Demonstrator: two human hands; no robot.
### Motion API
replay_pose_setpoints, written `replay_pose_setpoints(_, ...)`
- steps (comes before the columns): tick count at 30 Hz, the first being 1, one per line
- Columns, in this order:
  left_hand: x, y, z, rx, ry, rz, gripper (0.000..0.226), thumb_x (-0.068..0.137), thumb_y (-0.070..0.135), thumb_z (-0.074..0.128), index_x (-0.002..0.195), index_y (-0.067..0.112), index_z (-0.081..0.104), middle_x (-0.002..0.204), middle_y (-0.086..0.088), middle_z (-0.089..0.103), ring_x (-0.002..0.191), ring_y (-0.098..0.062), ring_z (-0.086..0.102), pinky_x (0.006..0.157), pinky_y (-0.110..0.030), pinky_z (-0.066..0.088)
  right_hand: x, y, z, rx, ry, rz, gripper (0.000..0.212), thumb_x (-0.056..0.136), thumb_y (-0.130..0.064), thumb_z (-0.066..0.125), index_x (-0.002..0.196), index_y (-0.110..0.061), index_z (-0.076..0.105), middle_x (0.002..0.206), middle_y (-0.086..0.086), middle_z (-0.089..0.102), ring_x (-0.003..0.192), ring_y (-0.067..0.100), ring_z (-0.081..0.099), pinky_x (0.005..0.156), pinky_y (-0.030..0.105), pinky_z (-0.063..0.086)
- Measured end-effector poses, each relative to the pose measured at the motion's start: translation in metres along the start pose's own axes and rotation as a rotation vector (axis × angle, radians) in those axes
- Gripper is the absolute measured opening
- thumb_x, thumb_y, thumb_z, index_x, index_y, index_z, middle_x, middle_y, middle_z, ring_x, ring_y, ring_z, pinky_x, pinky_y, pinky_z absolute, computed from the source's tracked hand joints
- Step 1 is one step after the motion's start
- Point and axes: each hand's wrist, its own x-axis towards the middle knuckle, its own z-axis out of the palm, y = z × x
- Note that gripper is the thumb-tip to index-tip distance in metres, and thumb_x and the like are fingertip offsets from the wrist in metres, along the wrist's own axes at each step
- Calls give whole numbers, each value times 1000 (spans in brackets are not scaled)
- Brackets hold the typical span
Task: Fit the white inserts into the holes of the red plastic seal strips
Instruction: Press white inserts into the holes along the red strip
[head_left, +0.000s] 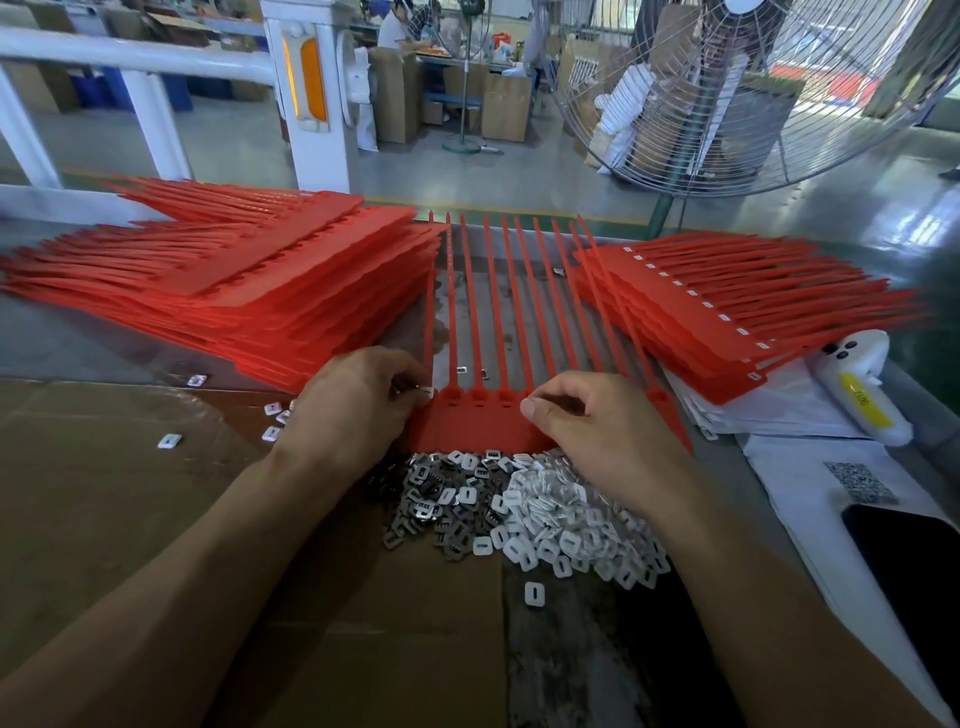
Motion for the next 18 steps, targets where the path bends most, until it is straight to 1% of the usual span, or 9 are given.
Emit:
replay_pose_setpoints(5,-2,-1,-3,-3,-12,-20,21,89,22,75,107,33,76,98,13,75,93,-10,68,86,-31,55,1,1,-1,0,-1,6,16,98,-44,65,100,-31,74,87,-17,73,79,-10,65,66,19,45)
replay_pose_setpoints(8,-3,-1,-5,27,-27,9,23,90,21,73,106,37,76,98,14,75,92,-11,69,86,-36,56,0,2,0,5,-2,5,16,98,-44,65,100,-32,75,87,-18,73,79,-10,65,68,20,46)
replay_pose_setpoints(13,-3,0,-6,111,-80,45,29,95,17,64,110,37,76,116,10,72,108,-17,65,95,-41,53,-1,2,-1,6,-8,2,14,98,-44,66,99,-32,74,87,-18,74,79,-9,66,66,19,46)
replay_pose_setpoints(18,-3,4,-8,190,-135,60,42,95,8,52,115,37,75,120,9,68,115,-18,60,97,-42,51,0,2,0,-8,-18,6,15,97,-45,66,101,-32,74,89,-19,73,83,-15,62,69,18,44)
